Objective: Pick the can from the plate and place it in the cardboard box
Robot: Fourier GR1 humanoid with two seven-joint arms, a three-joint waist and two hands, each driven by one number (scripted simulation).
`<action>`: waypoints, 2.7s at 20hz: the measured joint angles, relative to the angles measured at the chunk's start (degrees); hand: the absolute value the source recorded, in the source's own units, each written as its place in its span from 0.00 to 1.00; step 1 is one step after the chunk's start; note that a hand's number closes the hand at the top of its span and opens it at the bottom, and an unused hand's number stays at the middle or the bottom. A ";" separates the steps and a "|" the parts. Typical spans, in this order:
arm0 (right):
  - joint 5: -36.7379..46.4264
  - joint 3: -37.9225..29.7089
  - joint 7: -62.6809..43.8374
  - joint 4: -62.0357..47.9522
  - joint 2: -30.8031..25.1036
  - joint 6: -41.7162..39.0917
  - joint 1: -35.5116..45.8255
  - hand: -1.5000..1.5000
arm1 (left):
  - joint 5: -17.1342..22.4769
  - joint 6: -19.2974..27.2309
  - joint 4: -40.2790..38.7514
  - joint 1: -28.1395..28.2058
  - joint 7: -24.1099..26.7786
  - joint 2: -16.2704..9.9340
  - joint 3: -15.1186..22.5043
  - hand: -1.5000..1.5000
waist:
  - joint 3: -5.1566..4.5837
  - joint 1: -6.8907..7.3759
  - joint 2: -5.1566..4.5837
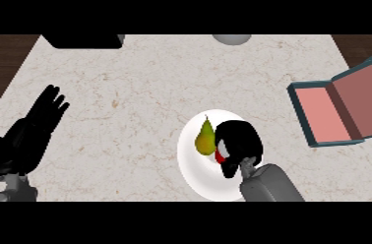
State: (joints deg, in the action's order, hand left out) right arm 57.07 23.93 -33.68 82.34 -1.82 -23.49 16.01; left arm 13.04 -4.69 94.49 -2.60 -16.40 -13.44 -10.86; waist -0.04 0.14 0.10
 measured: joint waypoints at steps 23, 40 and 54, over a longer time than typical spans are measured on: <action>8.21 -19.79 -13.75 -28.60 -1.10 19.94 32.68 1.00 | -0.66 -0.66 -1.60 -1.00 0.46 0.83 -0.44 0.50 | 0.03 0.52 -0.17; 19.78 -22.71 -25.47 -10.72 -9.37 15.47 40.08 1.00 | -0.69 -0.75 0.29 0.37 -0.72 1.00 -0.75 0.50 | 0.02 -0.31 0.12; 16.29 -30.97 -15.15 -10.65 -19.38 17.18 30.24 1.00 | -1.20 -1.09 0.07 0.15 0.15 1.65 -1.04 0.50 | 0.04 0.00 -0.11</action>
State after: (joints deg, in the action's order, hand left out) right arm 73.36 -7.04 -48.83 71.70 -21.19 -6.31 46.26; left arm 11.85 -5.78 94.56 -2.45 -16.25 -11.79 -11.90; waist 0.00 0.14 0.00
